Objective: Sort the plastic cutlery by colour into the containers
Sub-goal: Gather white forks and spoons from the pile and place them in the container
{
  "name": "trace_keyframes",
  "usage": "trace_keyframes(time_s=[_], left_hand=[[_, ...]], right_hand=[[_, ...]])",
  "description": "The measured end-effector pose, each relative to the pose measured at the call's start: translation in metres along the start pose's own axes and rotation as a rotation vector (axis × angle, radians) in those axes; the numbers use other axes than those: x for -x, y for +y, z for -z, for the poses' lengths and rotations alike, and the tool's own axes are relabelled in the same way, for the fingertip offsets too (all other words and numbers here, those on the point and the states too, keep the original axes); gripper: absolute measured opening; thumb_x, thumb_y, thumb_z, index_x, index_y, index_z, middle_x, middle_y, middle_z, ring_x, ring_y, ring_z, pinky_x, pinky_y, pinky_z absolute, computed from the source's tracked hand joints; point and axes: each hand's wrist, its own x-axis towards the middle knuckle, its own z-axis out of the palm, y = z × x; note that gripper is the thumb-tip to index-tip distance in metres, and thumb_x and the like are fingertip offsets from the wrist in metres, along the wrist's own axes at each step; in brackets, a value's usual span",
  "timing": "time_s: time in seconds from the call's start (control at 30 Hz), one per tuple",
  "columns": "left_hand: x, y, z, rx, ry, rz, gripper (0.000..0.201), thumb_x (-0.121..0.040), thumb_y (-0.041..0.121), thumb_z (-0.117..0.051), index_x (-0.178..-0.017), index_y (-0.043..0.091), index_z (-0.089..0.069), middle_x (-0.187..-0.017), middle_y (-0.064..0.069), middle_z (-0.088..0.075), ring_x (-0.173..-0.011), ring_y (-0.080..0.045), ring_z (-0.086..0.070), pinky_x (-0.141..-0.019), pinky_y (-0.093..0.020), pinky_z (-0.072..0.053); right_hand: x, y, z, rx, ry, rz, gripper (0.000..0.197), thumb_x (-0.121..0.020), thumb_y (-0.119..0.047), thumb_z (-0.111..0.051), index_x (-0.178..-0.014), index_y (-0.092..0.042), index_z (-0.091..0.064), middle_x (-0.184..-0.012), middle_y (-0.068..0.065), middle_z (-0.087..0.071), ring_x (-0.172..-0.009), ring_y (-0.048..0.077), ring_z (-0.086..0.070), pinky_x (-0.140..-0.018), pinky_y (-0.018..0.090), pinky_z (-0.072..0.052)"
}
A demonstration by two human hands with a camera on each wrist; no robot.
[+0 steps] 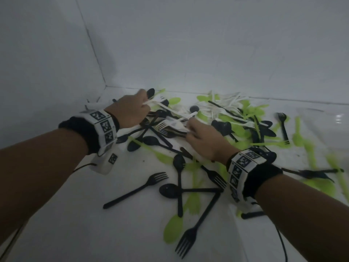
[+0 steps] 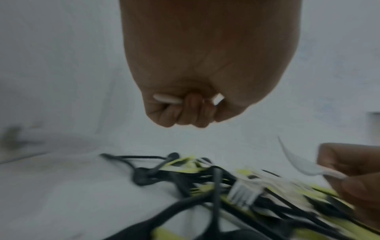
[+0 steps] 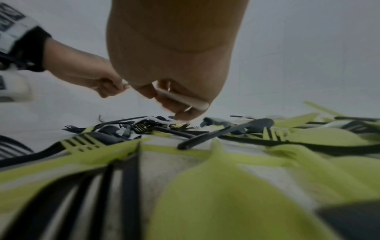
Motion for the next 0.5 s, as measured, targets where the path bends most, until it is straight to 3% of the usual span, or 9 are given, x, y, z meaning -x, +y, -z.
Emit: trace_keyframes(time_s=[0.1,0.17,0.23,0.3,0.37,0.5], left_hand=[[0.008,-0.029,0.005,0.093,0.106,0.13,0.045,-0.104,0.052,-0.04,-0.085,0.013,-0.054,-0.079,-0.004,-0.06,-0.077,-0.025,-0.057,-0.07,-0.038,-0.041],[0.016,-0.044,-0.001,0.157,0.123,0.145,0.049,-0.107,0.049,-0.036,-0.089,0.013,-0.064,-0.082,-0.001,-0.064,-0.086,-0.027,-0.061,-0.081,-0.04,-0.045],[0.024,-0.053,-0.008,0.15,0.136,0.116,0.043,-0.109,0.041,-0.035,-0.094,0.011,-0.061,-0.081,-0.004,-0.063,-0.085,-0.03,-0.061,-0.08,-0.04,-0.045],[0.028,-0.058,-0.012,0.104,0.166,0.063,0.036,-0.109,0.037,-0.036,-0.093,0.011,-0.054,-0.081,-0.009,-0.062,-0.081,-0.032,-0.06,-0.075,-0.042,-0.045],[0.027,-0.06,-0.014,0.091,0.198,0.045,0.032,-0.109,0.035,-0.037,-0.099,0.01,-0.055,-0.086,-0.01,-0.065,-0.082,-0.033,-0.061,-0.076,-0.045,-0.049],[0.005,-0.055,-0.013,0.081,0.193,0.052,0.034,-0.106,0.033,-0.041,-0.093,0.006,-0.057,-0.081,-0.011,-0.063,-0.08,-0.033,-0.06,-0.076,-0.045,-0.049]], right_hand=[[-0.02,0.0,0.0,0.041,0.102,-0.063,0.013,-0.104,-0.027,-0.046,-0.115,-0.021,-0.046,-0.079,0.004,-0.064,-0.072,0.026,-0.061,-0.066,0.039,-0.049],[-0.039,-0.002,-0.004,0.151,0.058,-0.075,0.031,-0.102,-0.026,-0.048,-0.133,-0.024,-0.049,-0.089,0.005,-0.068,-0.084,0.028,-0.064,-0.073,0.04,-0.053],[-0.054,-0.005,-0.01,0.246,-0.007,-0.071,0.036,-0.1,-0.026,-0.05,-0.136,-0.028,-0.053,-0.102,0.005,-0.069,-0.096,0.028,-0.064,-0.077,0.037,-0.05],[-0.063,-0.01,-0.016,0.288,-0.053,-0.077,0.027,-0.101,-0.027,-0.05,-0.127,-0.026,-0.06,-0.103,0.002,-0.066,-0.099,0.026,-0.062,-0.076,0.034,-0.045],[-0.066,-0.012,-0.02,0.274,-0.028,-0.08,0.017,-0.104,-0.032,-0.05,-0.112,-0.024,-0.064,-0.091,-0.003,-0.059,-0.094,0.025,-0.062,-0.073,0.033,-0.043],[-0.063,-0.009,-0.015,0.108,0.177,-0.056,0.021,-0.104,-0.037,-0.051,-0.088,-0.023,-0.054,-0.071,-0.008,-0.053,-0.071,0.019,-0.056,-0.064,0.032,-0.038]])
